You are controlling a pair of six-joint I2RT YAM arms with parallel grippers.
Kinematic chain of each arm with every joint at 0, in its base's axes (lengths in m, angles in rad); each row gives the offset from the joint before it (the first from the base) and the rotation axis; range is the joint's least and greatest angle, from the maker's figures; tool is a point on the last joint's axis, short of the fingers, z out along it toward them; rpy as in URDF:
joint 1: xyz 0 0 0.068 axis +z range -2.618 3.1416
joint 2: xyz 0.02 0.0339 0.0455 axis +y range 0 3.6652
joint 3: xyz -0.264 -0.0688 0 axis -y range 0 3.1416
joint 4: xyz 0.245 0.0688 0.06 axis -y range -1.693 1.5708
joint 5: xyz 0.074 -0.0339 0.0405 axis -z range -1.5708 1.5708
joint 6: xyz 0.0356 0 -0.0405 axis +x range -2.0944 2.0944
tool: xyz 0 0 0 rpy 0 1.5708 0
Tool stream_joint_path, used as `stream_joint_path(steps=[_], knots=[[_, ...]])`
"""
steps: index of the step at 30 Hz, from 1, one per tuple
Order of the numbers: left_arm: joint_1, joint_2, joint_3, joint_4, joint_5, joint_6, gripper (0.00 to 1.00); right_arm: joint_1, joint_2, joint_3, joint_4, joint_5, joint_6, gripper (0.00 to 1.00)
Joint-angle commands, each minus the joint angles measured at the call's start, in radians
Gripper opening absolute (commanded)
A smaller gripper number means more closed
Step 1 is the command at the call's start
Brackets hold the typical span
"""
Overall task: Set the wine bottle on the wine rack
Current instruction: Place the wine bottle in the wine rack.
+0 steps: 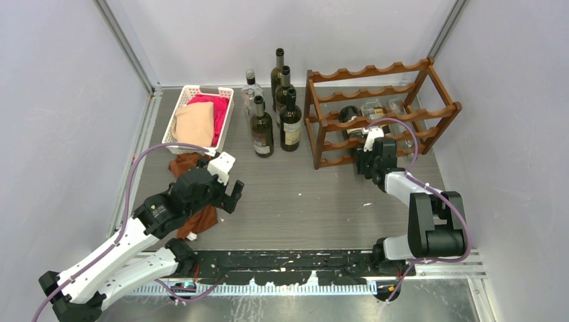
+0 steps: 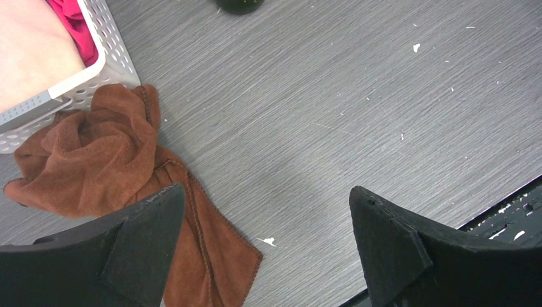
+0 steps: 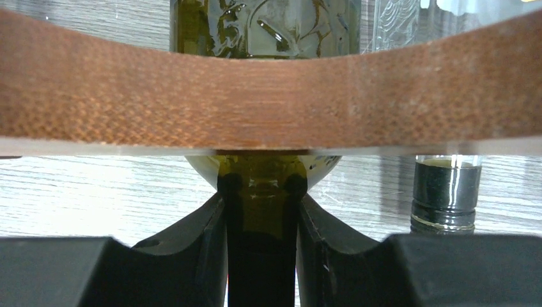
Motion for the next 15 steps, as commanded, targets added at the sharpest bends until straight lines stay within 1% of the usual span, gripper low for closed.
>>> stream_joint_path(steps=[1,9,15], knots=[[0.007,-0.006,0.004,0.043,0.014,0.010,0.98,0.006,-0.058,0.082,0.204,-0.010,0.075,0.11],[0.009,-0.005,0.005,0.044,0.017,0.010,0.98,0.006,-0.053,0.089,0.206,0.000,0.149,0.13],[0.009,-0.008,0.003,0.044,0.018,0.010,0.98,0.006,-0.101,0.069,0.232,0.000,0.169,0.12]])
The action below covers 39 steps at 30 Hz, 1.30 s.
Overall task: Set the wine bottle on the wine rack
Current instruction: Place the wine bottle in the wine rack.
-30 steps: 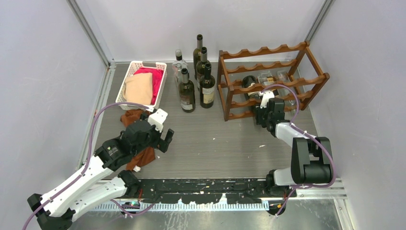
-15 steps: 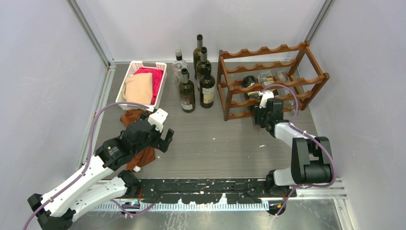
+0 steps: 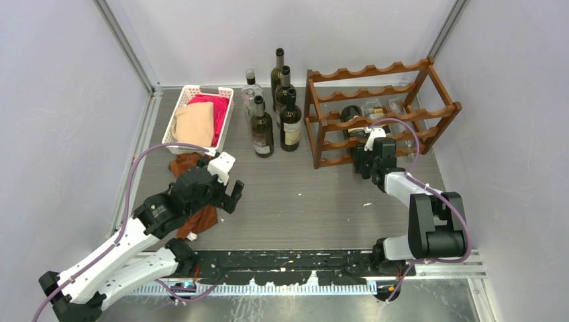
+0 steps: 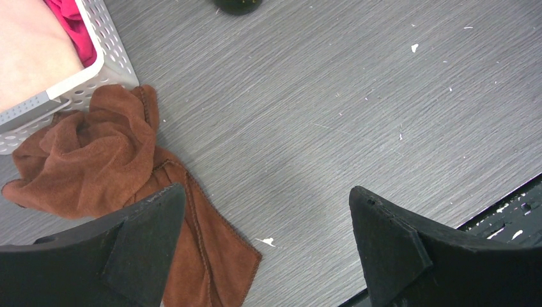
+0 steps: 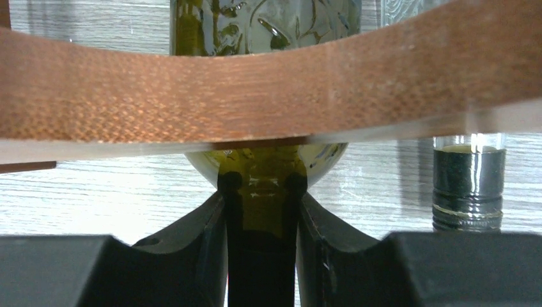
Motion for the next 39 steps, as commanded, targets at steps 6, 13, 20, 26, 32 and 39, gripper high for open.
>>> stream_joint_path(steps=[6,13,20,26,32,39], knots=[[0.007,-0.006,0.005,0.043,0.013,0.012,0.98,0.003,-0.137,0.061,0.242,0.017,0.063,0.09],[0.008,-0.006,0.005,0.043,0.016,0.012,0.98,0.002,-0.113,0.063,0.259,0.005,0.080,0.10],[0.008,-0.006,0.003,0.042,0.016,0.012,0.98,0.004,-0.073,0.065,0.296,0.018,0.030,0.12],[0.010,-0.005,0.003,0.043,0.016,0.012,0.98,0.003,-0.043,0.067,0.332,0.033,-0.060,0.15],[0.011,-0.005,0.003,0.044,0.016,0.012,0.98,0.003,-0.006,0.072,0.350,0.027,-0.091,0.18],[0.016,0.001,0.004,0.044,0.021,0.012,0.98,0.003,0.016,0.089,0.360,0.024,-0.077,0.22]])
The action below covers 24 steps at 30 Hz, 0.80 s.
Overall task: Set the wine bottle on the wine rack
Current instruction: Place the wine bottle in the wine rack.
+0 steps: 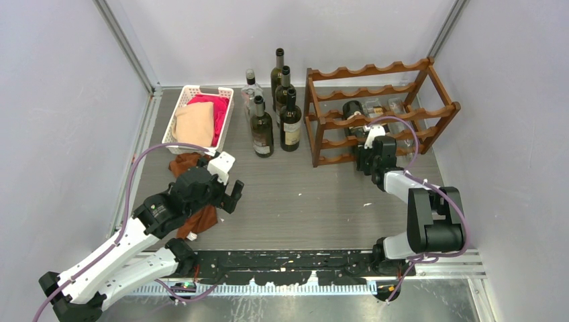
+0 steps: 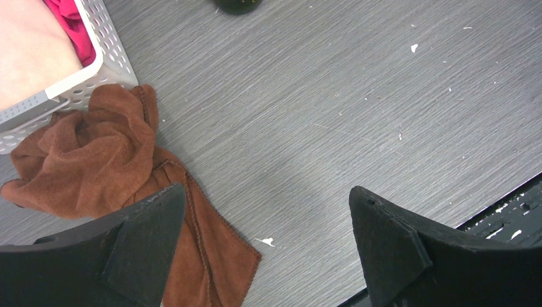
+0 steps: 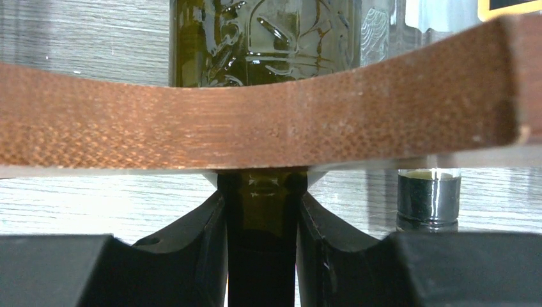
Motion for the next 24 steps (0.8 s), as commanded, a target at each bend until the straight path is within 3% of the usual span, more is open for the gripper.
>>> stream_joint_path(steps=[1,24], knots=[[0.009,0.001,0.005,0.044,0.013,0.012,0.98,0.002,-0.019,0.092,0.265,0.001,0.001,0.23],[0.016,0.001,0.003,0.045,0.025,0.013,0.98,0.001,0.013,0.117,0.214,0.033,0.076,0.53]])
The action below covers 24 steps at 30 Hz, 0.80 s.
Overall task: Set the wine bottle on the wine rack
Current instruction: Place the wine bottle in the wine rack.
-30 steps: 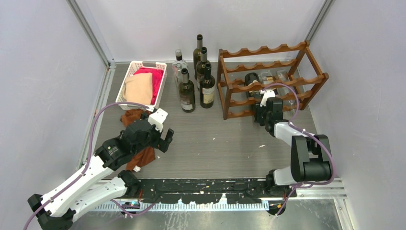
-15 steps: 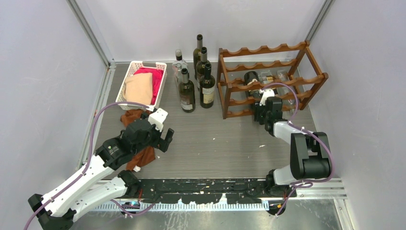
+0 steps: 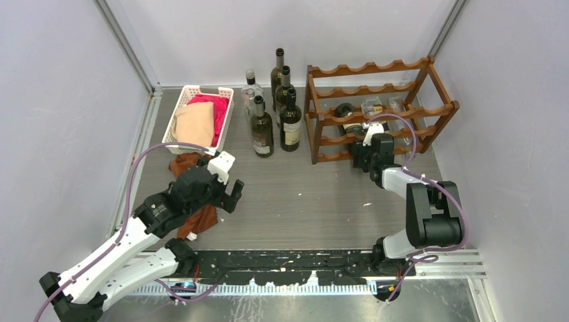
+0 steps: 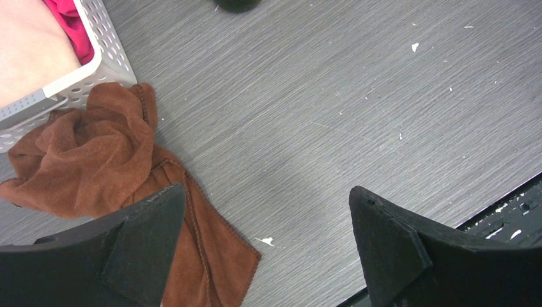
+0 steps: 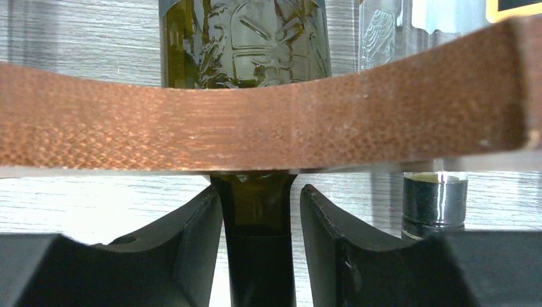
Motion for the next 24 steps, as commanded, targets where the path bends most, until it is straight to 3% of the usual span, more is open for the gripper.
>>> stream_joint_path(steps=[1,24], knots=[[0.005,-0.005,0.003,0.045,0.014,0.013,0.97,-0.004,-0.031,0.086,0.195,0.023,0.040,0.53],[0.006,-0.014,0.003,0.042,0.015,0.012,0.97,-0.017,-0.171,0.012,0.153,-0.007,0.040,0.50]])
